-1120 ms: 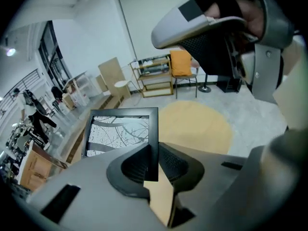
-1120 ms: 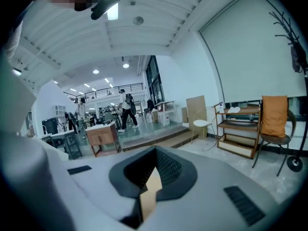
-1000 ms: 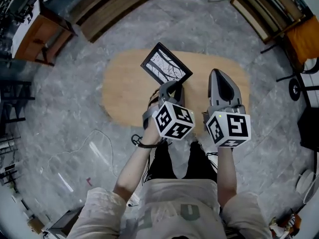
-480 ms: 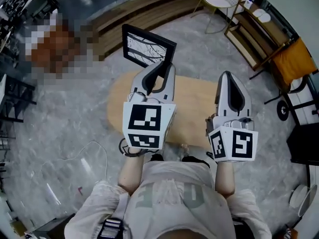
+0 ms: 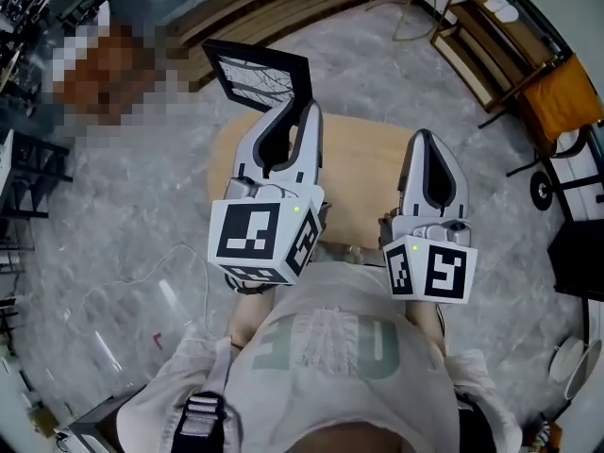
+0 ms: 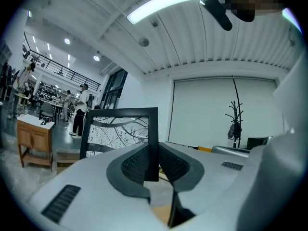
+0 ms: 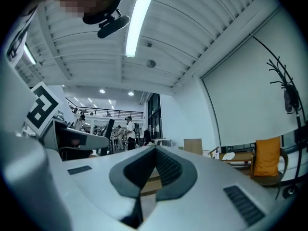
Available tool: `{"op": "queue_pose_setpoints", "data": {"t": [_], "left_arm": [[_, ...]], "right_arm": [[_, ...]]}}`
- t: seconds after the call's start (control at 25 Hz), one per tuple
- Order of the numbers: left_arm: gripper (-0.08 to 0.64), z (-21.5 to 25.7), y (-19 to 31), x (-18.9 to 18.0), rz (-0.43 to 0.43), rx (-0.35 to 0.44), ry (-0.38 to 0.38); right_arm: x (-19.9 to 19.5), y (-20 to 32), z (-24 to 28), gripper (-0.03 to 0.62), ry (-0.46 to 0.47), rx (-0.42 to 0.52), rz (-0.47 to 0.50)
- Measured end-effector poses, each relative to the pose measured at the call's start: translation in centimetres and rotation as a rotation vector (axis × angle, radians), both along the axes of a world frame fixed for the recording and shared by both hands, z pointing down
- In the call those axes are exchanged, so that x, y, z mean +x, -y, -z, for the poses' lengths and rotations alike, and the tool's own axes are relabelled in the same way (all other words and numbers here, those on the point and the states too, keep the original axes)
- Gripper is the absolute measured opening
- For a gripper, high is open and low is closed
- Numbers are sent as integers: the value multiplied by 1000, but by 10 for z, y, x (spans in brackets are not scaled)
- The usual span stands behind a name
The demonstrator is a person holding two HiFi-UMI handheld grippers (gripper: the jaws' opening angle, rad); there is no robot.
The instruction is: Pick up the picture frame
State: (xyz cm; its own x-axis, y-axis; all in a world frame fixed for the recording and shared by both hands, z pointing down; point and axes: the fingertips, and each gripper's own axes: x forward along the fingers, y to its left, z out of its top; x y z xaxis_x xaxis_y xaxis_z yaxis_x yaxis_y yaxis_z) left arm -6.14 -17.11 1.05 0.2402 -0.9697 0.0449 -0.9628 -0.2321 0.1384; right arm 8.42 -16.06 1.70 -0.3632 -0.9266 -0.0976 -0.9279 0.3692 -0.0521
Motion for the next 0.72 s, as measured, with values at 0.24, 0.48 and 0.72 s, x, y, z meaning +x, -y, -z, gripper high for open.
{"op": "queue_pose_setpoints", "data": {"t": [0.24,0.48,0.72], "left_arm": [[69,-6,1,-2,3,-5,48],[69,0,-3,0,-4,3,42],[71,2,-4,0,-10,3,53]], "right_arm": [[-8,-2,2,5,-37,13,3],[-8,-4,5,5,-34,9,13],[-12,-4,7,5,-48,6,23]]}}
